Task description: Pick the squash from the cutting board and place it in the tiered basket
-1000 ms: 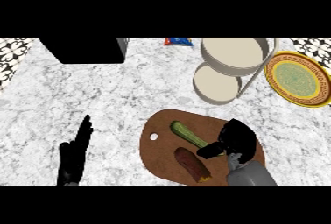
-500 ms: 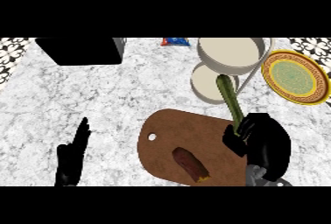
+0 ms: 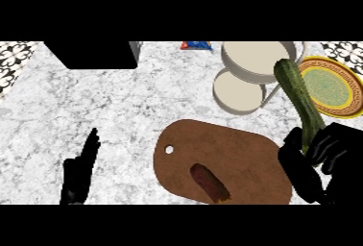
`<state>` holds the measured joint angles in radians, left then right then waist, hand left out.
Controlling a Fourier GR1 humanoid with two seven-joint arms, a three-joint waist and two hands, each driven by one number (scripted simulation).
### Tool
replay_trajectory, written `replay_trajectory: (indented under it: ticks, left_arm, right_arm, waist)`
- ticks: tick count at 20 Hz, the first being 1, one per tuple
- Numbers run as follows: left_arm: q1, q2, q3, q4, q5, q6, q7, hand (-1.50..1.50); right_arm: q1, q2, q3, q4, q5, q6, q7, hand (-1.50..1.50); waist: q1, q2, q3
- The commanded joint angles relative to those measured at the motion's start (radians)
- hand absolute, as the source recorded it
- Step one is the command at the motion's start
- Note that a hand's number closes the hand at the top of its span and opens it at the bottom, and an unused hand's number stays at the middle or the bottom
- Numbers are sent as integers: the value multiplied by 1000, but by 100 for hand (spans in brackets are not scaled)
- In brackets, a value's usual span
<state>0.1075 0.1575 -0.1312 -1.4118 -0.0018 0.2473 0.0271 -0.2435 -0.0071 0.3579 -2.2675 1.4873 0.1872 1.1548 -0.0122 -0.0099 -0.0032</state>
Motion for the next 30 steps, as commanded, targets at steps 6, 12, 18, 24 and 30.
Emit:
replay_trajectory:
  ticks: [6, 12, 18, 24, 30]
  left_arm:
    - [-23, -16, -9, 0, 0, -10, 9, 0]
    - [-49, 1, 7, 22, -9, -15, 10, 0]
    - [-33, 10, 35, 24, 37, -65, -21, 0]
    - [20, 1, -4, -73, -12, -34, 32, 0]
    - [-1, -10, 24, 13, -13, -42, -37, 0]
  right_arm:
    - [-348, 7, -160, 48, -7, 317, 180, 150]
    - [-499, 7, -380, 264, -51, 257, 96, 150]
    - [-590, 7, -529, 461, -69, 160, -12, 150]
    - [-650, -20, -584, 618, -114, 148, -101, 150]
    - [-697, -67, -641, 846, -127, 47, -144, 150]
  waist:
    - [20, 6, 0]
    - [25, 13, 2]
    - [28, 14, 3]
    - [24, 10, 3]
    - [23, 11, 3]
